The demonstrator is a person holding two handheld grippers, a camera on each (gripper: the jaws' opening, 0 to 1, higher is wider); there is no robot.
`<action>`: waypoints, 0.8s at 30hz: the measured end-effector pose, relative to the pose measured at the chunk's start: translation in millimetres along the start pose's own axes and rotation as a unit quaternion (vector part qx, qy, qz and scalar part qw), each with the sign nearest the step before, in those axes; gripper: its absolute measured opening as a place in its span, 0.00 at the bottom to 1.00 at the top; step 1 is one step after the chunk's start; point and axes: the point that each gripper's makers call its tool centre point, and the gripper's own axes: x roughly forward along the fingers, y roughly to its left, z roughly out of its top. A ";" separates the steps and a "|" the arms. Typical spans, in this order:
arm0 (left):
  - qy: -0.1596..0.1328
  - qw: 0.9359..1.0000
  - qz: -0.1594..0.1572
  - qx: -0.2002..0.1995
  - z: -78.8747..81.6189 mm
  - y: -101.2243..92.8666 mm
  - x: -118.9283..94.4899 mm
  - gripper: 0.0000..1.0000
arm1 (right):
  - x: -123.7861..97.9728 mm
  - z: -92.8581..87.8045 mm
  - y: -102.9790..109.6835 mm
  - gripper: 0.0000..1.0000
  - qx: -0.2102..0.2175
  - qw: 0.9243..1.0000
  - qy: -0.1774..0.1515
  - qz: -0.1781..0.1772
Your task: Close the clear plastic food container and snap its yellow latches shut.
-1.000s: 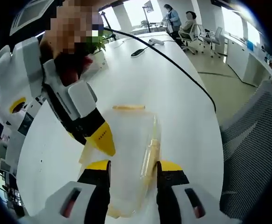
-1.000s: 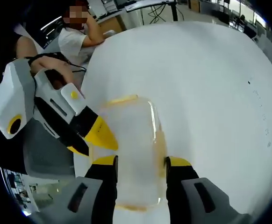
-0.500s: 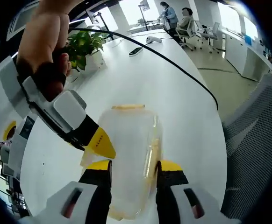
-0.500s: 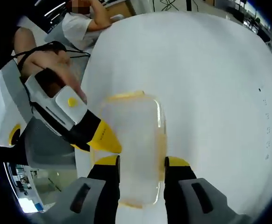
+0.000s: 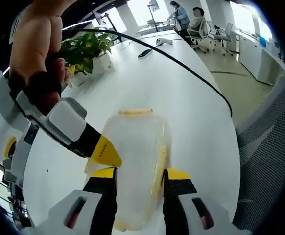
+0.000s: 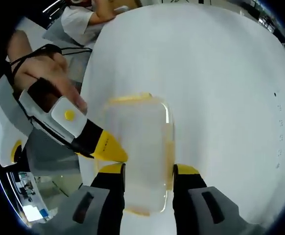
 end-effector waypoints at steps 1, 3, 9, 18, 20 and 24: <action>-0.002 1.000 0.001 -0.001 0.1 0.1 0.0 0.31 | -0.1 -0.6 -0.4 0.35 -0.001 1.000 0.004 -0.001; -0.005 1.000 0.001 -0.003 0.1 -0.1 0.1 0.31 | 0.6 -1.1 -1.0 0.35 -0.001 1.000 0.013 -0.003; -0.009 1.000 0.004 -0.008 0.2 -0.8 -0.7 0.30 | 0.1 -0.5 -0.2 0.35 -0.009 1.000 0.023 -0.010; -0.006 1.000 0.000 -0.007 0.1 -1.0 -0.6 0.31 | -3.2 1.4 2.3 0.35 -0.042 0.997 0.024 -0.062; -0.004 1.000 -0.003 -0.008 0.3 -1.0 -1.3 0.31 | -3.8 1.4 2.4 0.35 -0.041 0.997 0.020 -0.066; -0.004 1.000 -0.007 -0.008 0.2 -1.2 -1.4 0.31 | -4.5 1.8 2.3 0.35 -0.042 0.996 0.014 -0.075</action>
